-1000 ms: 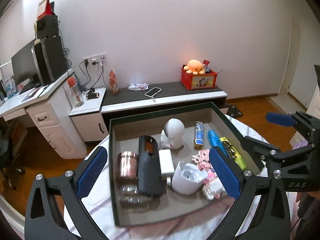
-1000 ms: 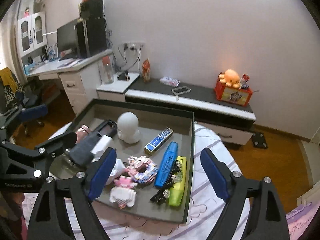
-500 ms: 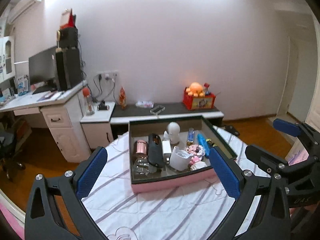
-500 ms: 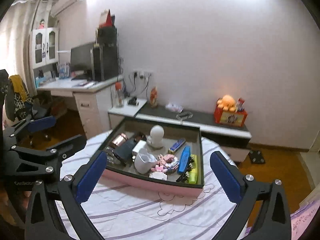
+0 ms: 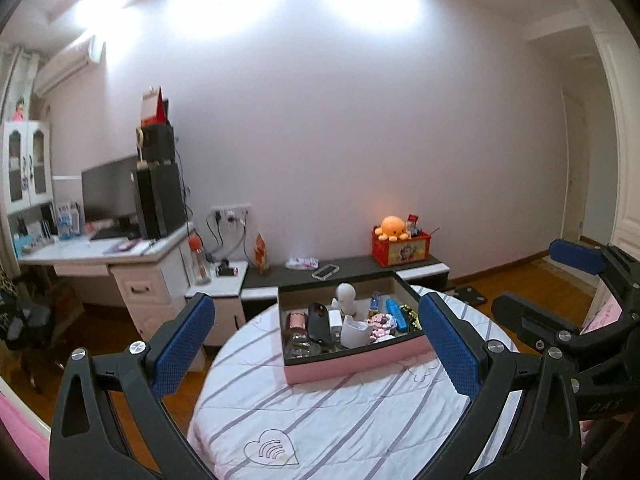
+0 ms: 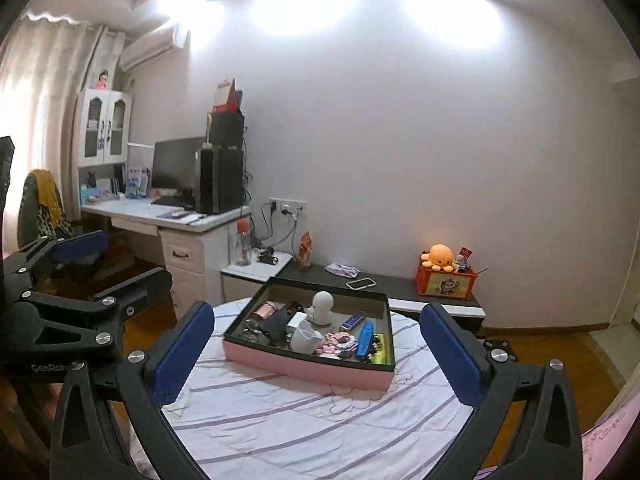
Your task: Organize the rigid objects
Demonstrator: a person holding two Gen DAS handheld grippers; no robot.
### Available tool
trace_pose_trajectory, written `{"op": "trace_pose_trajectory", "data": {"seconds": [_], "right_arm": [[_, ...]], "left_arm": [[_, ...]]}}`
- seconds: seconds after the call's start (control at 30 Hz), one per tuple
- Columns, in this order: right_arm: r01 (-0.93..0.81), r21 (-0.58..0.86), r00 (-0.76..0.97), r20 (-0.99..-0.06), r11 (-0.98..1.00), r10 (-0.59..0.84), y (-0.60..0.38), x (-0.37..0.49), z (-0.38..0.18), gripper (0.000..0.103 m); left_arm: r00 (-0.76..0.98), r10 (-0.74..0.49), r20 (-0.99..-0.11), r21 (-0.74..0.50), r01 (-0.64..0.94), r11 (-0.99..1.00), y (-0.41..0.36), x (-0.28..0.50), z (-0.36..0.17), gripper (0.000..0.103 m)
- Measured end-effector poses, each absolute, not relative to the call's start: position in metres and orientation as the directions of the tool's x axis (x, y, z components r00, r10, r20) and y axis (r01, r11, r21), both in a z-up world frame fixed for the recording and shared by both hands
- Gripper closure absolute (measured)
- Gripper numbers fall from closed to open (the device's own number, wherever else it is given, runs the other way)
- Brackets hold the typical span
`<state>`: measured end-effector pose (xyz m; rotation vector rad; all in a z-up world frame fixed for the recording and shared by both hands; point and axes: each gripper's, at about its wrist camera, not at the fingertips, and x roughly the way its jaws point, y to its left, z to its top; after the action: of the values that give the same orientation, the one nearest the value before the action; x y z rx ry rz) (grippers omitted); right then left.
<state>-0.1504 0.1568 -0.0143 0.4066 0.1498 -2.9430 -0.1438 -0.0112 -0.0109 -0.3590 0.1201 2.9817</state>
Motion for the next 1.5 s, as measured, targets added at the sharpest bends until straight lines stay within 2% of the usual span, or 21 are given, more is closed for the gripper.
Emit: {"op": "trace_pose_trajectory", "data": {"seconds": [0.23, 0.6, 0.8, 1.07, 1.4, 1.5], "right_arm": [[0.183, -0.085, -0.961, -0.226, -0.979, -0.160, 0.154, -0.117, -0.004, 0.000], [0.171, -0.088, -0.980, -0.115, -0.981, -0.161, 0.149, -0.074, 0.014, 0.000], [0.160, -0.099, -0.985, -0.074, -0.982, -0.153, 0.145, -0.059, 0.020, 0.000], [0.153, -0.110, -0.988, -0.040, -0.982, -0.149, 0.141, -0.049, 0.021, 0.000], [0.156, -0.092, -0.988, -0.028, -0.983, -0.154, 0.139, -0.046, 0.012, 0.000], [0.164, -0.087, -0.986, -0.031, -0.983, -0.162, 0.139, -0.047, 0.011, 0.000]], "left_arm": [[-0.985, 0.066, -0.159, 0.108, -0.084, -0.991, -0.009, -0.104, 0.003, 0.000], [-0.997, 0.058, -0.054, 0.104, -0.063, -0.993, -0.016, -0.058, 0.025, 0.000], [-0.997, 0.066, -0.051, 0.084, -0.070, -0.994, -0.020, -0.047, 0.031, 0.000], [-0.998, 0.058, 0.021, 0.080, -0.057, -0.995, -0.022, -0.031, 0.027, 0.000], [-0.997, 0.023, 0.067, 0.084, -0.017, -0.996, -0.026, -0.022, 0.016, 0.000], [-0.998, 0.029, 0.055, 0.074, -0.025, -0.997, -0.029, -0.024, 0.015, 0.000]]}}
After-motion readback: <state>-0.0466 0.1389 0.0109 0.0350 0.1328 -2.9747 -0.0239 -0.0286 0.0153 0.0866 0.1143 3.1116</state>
